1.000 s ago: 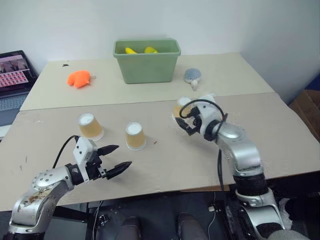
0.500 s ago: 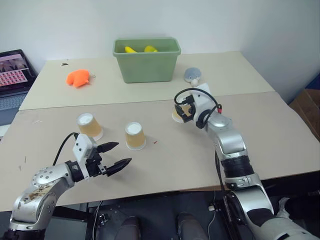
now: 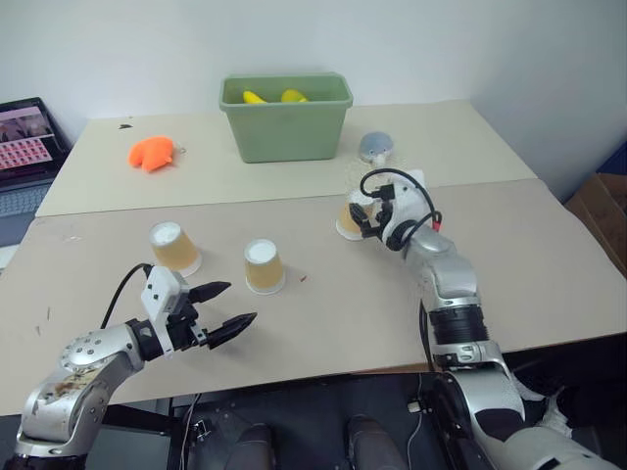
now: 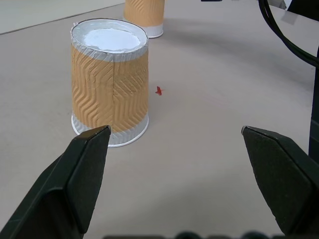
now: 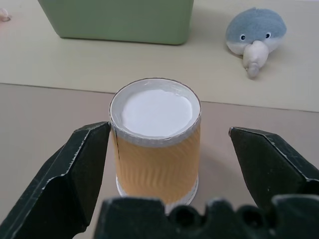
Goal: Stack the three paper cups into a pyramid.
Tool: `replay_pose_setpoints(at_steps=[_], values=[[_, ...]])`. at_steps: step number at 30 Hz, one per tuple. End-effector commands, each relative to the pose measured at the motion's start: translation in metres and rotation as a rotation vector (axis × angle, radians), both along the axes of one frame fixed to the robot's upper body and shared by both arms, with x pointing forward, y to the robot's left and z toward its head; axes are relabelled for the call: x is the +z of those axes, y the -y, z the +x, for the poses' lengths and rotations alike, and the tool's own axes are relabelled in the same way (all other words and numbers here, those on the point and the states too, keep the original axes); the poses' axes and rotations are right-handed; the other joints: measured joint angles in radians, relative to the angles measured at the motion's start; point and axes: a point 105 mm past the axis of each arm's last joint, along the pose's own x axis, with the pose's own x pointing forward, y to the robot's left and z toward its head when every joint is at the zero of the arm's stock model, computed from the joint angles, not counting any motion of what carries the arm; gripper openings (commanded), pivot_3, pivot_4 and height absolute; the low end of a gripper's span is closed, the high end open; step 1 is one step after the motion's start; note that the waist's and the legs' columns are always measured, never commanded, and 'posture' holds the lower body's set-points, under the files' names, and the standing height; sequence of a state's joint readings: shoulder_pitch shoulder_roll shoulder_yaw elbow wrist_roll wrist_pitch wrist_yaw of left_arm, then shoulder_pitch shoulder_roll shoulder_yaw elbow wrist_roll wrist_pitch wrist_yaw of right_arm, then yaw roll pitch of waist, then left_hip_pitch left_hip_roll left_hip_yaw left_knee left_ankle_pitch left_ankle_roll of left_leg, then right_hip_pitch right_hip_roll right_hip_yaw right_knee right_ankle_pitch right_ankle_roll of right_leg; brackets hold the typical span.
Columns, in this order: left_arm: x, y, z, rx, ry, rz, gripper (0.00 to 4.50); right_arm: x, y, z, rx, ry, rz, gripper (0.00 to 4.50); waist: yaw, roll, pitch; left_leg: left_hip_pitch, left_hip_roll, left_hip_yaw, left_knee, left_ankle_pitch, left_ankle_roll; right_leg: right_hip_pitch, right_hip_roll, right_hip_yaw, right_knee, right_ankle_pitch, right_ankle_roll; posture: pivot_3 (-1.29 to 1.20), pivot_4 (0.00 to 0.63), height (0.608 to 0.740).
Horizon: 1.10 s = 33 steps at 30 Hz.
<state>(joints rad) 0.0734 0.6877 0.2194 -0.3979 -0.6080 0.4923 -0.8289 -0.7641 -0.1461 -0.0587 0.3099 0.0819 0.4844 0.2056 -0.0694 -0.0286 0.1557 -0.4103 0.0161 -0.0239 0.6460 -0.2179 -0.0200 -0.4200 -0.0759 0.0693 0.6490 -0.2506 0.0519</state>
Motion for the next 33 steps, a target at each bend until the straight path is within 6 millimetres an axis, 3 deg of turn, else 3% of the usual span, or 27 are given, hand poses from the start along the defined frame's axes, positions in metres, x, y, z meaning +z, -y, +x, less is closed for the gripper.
replay_pose_setpoints(at_steps=[1, 11, 22, 33], values=[[0.014, 0.0, 0.001, -0.004, 0.055, 0.014, 4.5, 0.005, -0.006, 0.0, 0.016, 0.055, -0.067, 4.44, 0.0, 0.0, 0.0, 0.0, 0.0, 0.0, 0.0, 0.0, 0.0, 0.0, 0.0, 0.0, 0.0, 0.0, 0.0, 0.0, 0.15, 0.732], [0.015, -0.002, 0.001, 0.012, 0.062, 0.015, 4.5, 0.001, -0.008, 0.015, 0.008, 0.06, -0.065, 4.44, -0.002, 0.0, 0.0, 0.0, 0.0, 0.0, 0.0, 0.0, 0.0, 0.0, 0.0, 0.0, 0.0, 0.0, 0.0, 0.0, 0.15, 0.732], [0.015, -0.002, 0.001, 0.023, 0.065, 0.017, 4.5, 0.031, -0.014, 0.031, 0.037, 0.086, 0.133, 4.44, -0.001, 0.0, 0.0, 0.0, 0.0, 0.0, 0.0, 0.0, 0.0, 0.0, 0.0, 0.0, 0.0, 0.0, 0.0, 0.0, 0.15, 0.732], [0.016, -0.004, 0.001, 0.034, 0.069, 0.02, 4.5, 0.024, -0.012, 0.034, 0.019, 0.08, 0.091, 4.44, -0.002, 0.0, 0.0, 0.0, 0.0, 0.0, 0.0, 0.0, 0.0, 0.0, 0.0, 0.0, 0.0, 0.0, 0.0, 0.0, 0.15, 0.732]])
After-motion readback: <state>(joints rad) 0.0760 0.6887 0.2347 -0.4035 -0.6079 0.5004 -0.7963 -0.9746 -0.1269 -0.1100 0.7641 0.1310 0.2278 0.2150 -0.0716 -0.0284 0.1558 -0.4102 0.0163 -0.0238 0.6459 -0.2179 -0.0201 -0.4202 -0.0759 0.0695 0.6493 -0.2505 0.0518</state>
